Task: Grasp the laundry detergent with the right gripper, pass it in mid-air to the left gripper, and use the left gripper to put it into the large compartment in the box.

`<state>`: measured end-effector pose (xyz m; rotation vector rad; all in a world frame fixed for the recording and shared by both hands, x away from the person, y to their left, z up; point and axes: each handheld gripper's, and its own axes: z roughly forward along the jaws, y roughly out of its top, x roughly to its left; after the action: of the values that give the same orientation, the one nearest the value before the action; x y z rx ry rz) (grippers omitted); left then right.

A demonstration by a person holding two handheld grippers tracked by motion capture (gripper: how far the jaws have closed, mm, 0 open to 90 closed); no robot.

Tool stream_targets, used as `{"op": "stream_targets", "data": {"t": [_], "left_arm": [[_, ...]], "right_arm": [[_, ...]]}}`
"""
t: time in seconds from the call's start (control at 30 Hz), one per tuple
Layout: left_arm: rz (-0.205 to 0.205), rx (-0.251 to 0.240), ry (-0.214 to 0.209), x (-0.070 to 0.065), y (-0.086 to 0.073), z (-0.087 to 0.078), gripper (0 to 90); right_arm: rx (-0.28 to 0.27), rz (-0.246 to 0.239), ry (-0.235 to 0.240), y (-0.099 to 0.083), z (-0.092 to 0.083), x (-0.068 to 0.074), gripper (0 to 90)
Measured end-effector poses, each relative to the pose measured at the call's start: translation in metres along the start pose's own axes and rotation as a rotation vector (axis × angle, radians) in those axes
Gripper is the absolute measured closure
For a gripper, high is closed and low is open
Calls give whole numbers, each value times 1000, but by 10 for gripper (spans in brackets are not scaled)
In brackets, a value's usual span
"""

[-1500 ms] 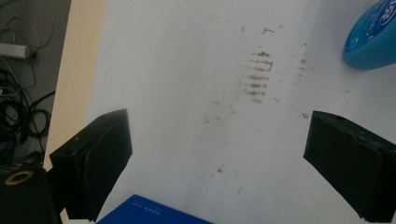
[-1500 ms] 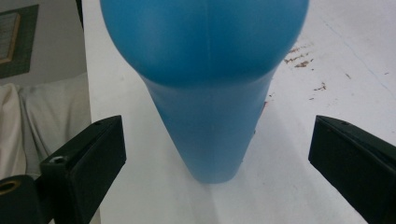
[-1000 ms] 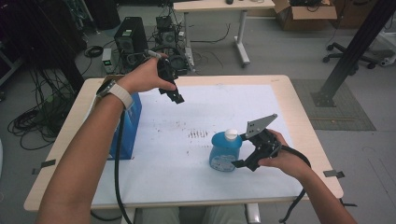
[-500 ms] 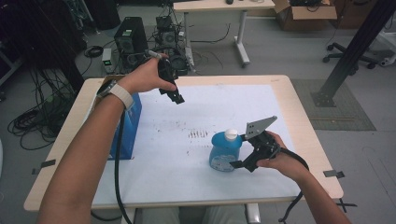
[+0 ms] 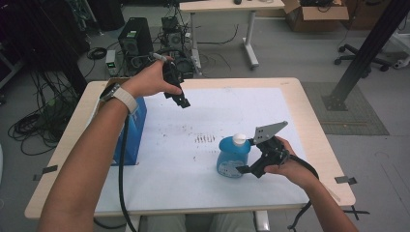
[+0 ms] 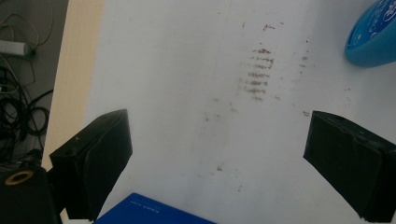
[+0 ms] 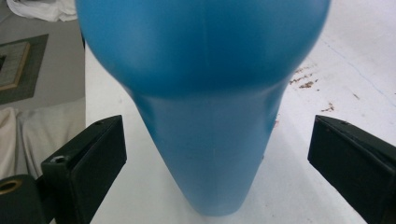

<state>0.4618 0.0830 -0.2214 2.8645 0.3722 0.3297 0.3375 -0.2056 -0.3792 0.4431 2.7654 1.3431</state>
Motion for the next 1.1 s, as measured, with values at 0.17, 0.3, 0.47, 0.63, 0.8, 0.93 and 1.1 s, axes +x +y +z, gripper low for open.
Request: {"op": "stream_targets", "data": {"t": [0.17,0.3,0.47,0.63,0.8,0.93,1.1], "left_arm": [[1,1,-1,0,0,0,80],[2,0,-1,-1,1,1,80],[4,4,-3,-1,2,2,80],[1,2,-2,0,1,2,80],[2,6,-4,0,1,2,80],[1,5,-3,0,0,2,80],[2,8,-3,0,0,2,81]], "right_arm": [[-3,0,1,-1,3,1,43],[-15,1,0,0,4,1,43],[-16,-2,3,0,8,2,43],[-26,-5,-3,0,9,2,45],[-41,-8,-1,1,11,2,56],[-46,-9,0,0,15,3,62],[-59,-9,2,-1,16,3,86]]}}
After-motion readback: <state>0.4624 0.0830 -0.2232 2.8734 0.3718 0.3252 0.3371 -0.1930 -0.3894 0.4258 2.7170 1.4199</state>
